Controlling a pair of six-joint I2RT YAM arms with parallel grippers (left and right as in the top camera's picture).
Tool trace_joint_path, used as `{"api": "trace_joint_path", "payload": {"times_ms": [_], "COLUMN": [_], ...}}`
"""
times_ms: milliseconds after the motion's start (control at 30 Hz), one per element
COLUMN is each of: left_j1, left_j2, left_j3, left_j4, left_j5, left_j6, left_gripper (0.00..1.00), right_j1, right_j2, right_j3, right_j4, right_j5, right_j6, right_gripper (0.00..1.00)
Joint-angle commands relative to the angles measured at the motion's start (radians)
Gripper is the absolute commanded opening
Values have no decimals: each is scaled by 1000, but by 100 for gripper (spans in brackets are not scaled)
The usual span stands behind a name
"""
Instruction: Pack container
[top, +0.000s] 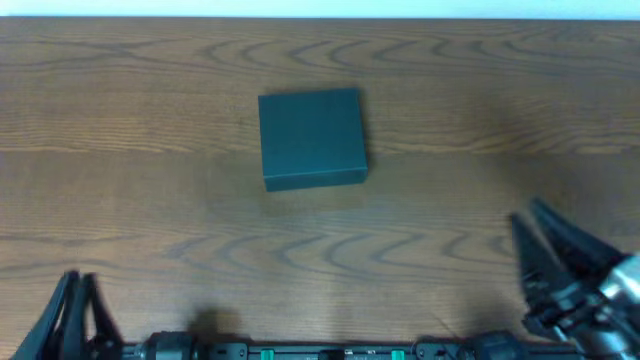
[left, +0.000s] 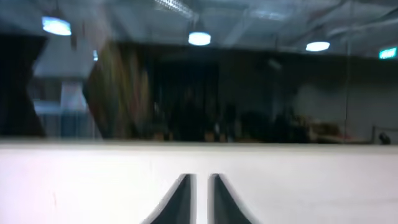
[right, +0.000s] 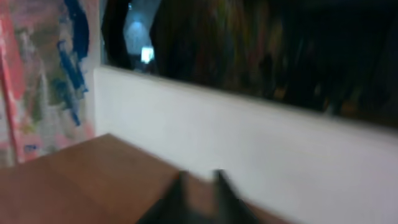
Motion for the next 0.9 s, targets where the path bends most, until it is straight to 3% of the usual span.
{"api": "trace_joint_path", "payload": {"times_ms": [0,233,533,567,667,867], "left_j1": [-1,-1,-1,-1,-1,-1], "left_j2": [35,39,39,39,39,39], "left_j3": [-13,-13,-13,-18,-48,-285], "left_j4": [-39,-200,-690,-683,-618,-410], "left_j5": [-3,-3,-4,-82,-90,-89], "left_j6": [-53,-53,-48,14,24,79], "left_gripper": [96,95,95,95,96,95], "right_j1": [4,3,3,3,3,3], "right_j2": [10,10,10,10,10,10], "right_j3": [-17,-18,-18,-18,-18,-18], "right_j4": [-73,-396,-832,-860,-914,-935], "right_j5": [14,14,14,14,14,14], "right_j6": [35,36,36,36,36,36], "right_gripper": [99,99,99,99,99,99]}}
